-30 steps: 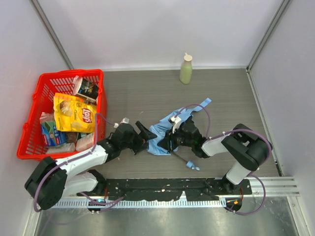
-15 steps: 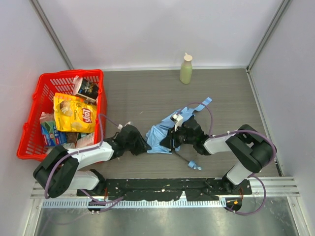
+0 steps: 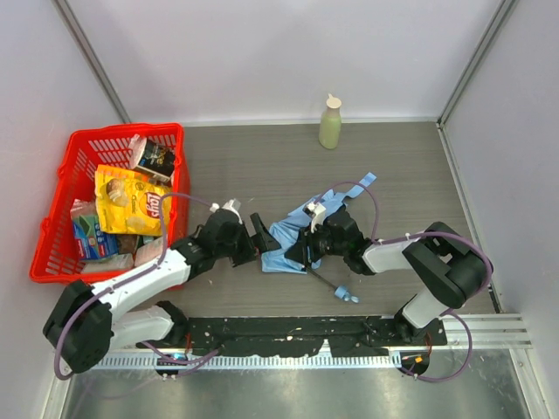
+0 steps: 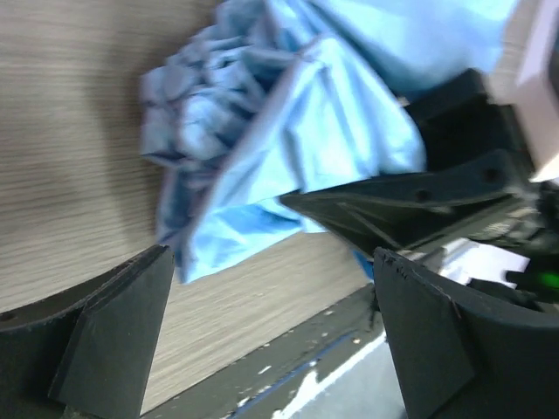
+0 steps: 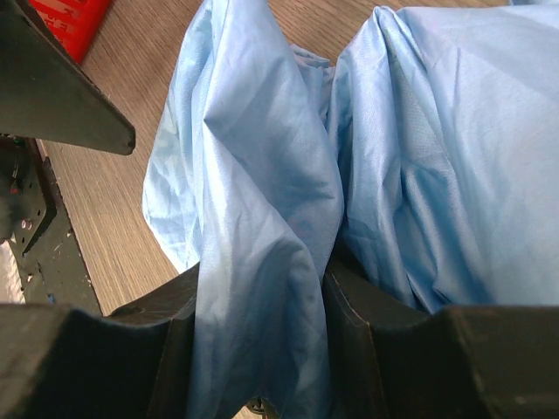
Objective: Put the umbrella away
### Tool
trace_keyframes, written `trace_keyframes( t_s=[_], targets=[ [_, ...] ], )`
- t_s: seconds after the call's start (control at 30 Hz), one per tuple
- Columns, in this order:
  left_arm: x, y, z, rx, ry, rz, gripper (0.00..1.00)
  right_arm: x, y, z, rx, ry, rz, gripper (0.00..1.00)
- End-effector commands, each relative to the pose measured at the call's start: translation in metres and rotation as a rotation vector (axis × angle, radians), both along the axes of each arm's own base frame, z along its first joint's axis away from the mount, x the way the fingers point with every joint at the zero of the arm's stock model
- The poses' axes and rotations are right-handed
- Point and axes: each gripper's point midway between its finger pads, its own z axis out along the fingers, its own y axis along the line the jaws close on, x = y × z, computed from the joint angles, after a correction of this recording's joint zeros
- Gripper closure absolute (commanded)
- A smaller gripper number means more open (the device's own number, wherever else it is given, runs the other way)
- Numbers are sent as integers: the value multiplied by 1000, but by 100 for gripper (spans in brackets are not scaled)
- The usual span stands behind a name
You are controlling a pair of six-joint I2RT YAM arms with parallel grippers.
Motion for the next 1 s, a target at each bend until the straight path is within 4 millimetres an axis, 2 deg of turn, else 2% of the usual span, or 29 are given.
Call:
trace_keyframes(
  t_s=[0.0, 0.13, 0.2, 0.27, 0.33, 0.57, 0.63, 0.8, 0.97],
  targets=[
    [7, -24, 27, -135, 6, -52, 0, -22, -25, -42, -127, 140, -18, 99],
    [30, -43, 27, -365, 37, 41, 0, -22, -24, -40, -129, 133, -15, 99],
    [41, -41, 15, -384, 70, 140, 0, -22, -25, -40, -132, 136, -15, 99],
    [46, -34, -1, -358, 118, 239, 0, -22, -24, -39, -129, 139, -12, 99],
    [51, -31, -5, -336, 132, 286, 0, -22, -24, -39, -131, 138, -10, 99],
    [56, -10, -45, -54, 199, 409, 1, -23, -23, -40, -129, 139, -3, 99],
    [56, -7, -59, -12, 220, 423, 7, -24, -21, -40, -128, 140, 7, 99],
    [56, -5, -82, 66, 226, 401, 32, -28, -17, -41, -140, 134, 40, 99],
    [56, -6, -94, 96, 193, 353, 63, -32, -15, -43, -147, 136, 57, 99]
  ],
)
